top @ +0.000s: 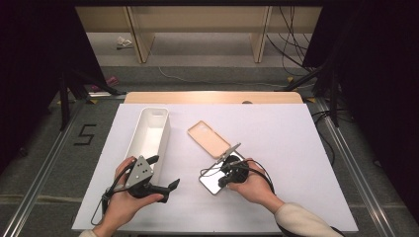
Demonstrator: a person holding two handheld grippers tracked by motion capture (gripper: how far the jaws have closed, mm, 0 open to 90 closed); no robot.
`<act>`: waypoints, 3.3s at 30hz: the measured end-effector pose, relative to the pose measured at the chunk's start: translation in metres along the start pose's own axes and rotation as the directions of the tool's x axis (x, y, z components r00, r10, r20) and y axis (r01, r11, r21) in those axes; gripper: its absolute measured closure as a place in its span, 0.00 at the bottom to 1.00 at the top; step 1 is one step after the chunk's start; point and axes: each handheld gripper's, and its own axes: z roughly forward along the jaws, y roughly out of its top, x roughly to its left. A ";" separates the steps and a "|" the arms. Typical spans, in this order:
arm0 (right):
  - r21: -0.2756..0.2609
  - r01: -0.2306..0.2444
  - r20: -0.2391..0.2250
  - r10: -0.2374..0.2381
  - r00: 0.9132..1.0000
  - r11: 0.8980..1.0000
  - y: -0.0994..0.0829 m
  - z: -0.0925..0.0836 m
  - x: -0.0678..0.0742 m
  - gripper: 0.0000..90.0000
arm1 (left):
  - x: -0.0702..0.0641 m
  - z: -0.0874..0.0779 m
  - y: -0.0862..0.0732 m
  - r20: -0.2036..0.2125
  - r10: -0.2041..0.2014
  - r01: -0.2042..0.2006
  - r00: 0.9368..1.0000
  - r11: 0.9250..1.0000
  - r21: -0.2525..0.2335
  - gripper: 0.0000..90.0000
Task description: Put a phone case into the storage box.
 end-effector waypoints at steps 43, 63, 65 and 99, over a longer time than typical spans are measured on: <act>0.142 0.215 0.072 -0.227 0.971 0.966 -0.018 -0.033 -0.007 0.51 | -0.002 0.001 -0.001 0.014 0.005 -0.005 1.000 1.000 -0.005 0.01; 0.278 0.395 0.031 -0.419 0.907 0.876 -0.012 -0.033 0.013 0.30 | -0.004 0.003 -0.001 0.024 0.007 -0.007 1.000 1.000 0.003 0.01; 0.295 0.409 0.023 -0.434 0.900 0.864 -0.011 -0.032 0.014 0.30 | -0.004 0.003 -0.001 0.024 0.007 -0.007 1.000 1.000 0.002 0.01; 0.364 0.456 -0.022 -0.482 0.876 0.812 -0.003 -0.007 0.042 0.62 | -0.005 0.004 -0.001 0.036 0.008 -0.008 0.999 1.000 0.001 0.01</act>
